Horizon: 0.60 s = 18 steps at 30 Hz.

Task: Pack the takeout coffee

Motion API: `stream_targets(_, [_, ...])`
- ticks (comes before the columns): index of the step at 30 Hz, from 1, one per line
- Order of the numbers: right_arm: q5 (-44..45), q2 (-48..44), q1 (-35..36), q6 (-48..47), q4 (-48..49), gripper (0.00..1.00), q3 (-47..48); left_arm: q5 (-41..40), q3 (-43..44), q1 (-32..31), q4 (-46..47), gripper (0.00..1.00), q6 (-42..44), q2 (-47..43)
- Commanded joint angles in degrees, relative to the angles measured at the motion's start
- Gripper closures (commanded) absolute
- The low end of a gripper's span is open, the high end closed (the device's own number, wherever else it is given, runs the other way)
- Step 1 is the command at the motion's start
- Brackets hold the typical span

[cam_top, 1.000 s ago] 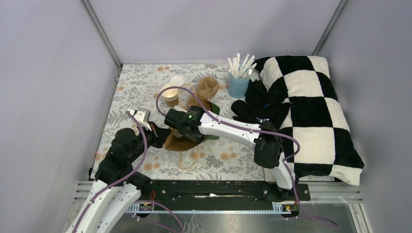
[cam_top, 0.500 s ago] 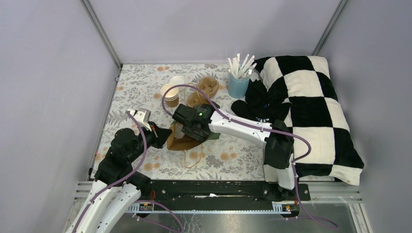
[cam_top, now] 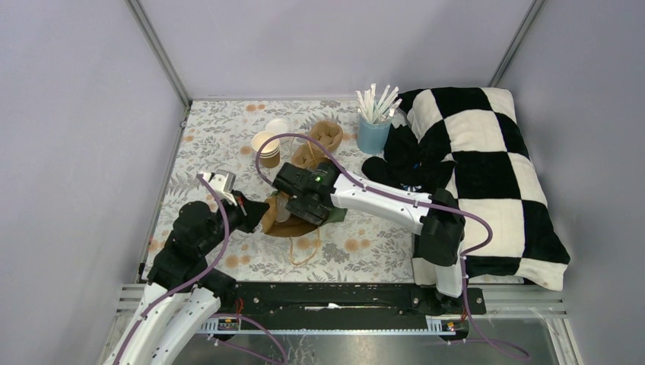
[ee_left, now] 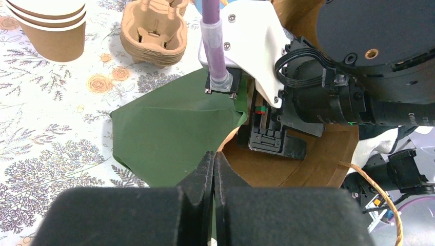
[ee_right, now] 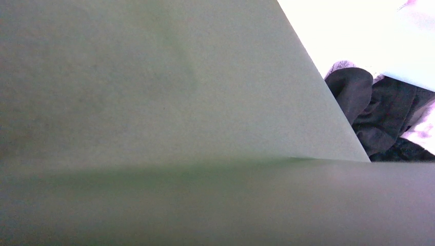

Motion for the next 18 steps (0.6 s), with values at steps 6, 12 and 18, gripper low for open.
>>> stream_targets(6, [-3.9, 0.5, 1.8, 2.9, -8.9, 0.64, 4.9, -1.8, 1.7, 0.2, 2.2, 1.00, -0.6, -0.1])
stream_targets(12, [-5.1, -0.2, 1.8, 1.5, -6.0, 0.62, 4.0, -7.3, 7.8, 0.2, -2.7, 0.89, -1.0, 4.8])
stream_targets(18, [-5.2, -2.5, 1.8, 1.1, -2.6, 0.62, 2.4, -4.5, 12.1, 0.2, -6.4, 0.65, -1.0, 11.0])
